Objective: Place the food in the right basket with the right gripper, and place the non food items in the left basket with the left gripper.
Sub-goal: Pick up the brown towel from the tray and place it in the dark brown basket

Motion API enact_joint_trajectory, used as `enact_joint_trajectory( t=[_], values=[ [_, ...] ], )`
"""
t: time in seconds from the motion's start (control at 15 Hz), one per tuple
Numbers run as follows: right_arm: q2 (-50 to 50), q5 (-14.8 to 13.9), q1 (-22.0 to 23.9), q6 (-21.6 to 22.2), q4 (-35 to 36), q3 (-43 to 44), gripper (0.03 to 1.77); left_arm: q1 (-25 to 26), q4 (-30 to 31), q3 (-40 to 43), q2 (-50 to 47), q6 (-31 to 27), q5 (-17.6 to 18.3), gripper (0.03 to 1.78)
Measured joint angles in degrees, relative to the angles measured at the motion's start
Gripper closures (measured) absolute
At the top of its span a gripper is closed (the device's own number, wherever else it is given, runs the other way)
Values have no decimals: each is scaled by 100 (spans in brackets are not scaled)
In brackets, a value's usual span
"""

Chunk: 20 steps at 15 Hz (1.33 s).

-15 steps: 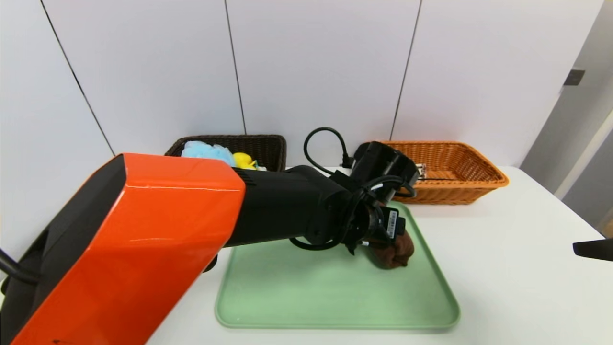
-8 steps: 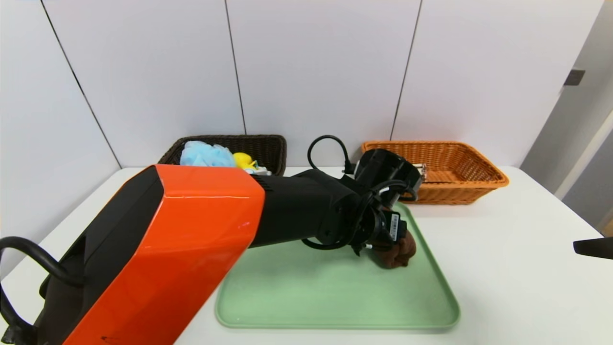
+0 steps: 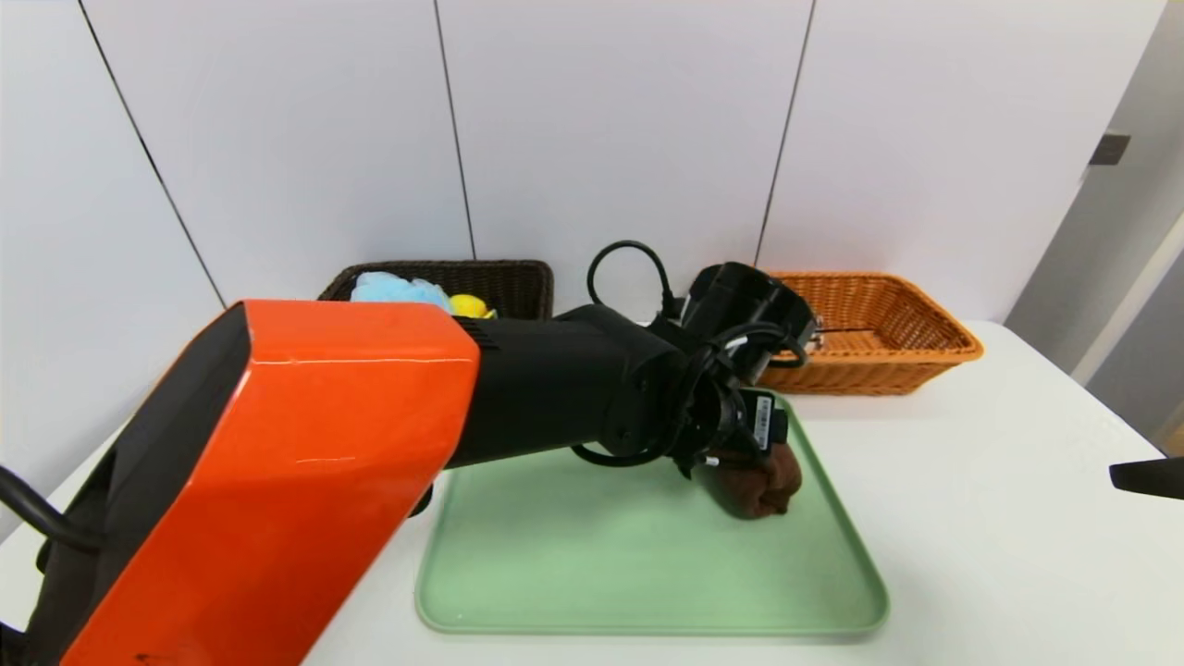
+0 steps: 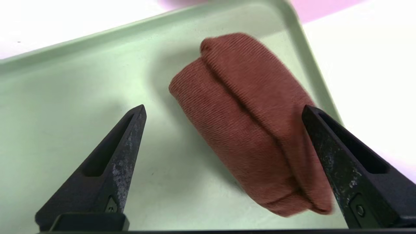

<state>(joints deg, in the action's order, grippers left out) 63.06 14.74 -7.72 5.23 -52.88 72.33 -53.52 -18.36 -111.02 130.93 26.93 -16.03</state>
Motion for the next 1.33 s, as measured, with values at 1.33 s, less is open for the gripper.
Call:
enact_joint_trajectory(
  t=[1.33],
  values=[
    [-41,26,-9,-6,178,-48,10,-266,4,-144,375,121,77,12]
  ],
)
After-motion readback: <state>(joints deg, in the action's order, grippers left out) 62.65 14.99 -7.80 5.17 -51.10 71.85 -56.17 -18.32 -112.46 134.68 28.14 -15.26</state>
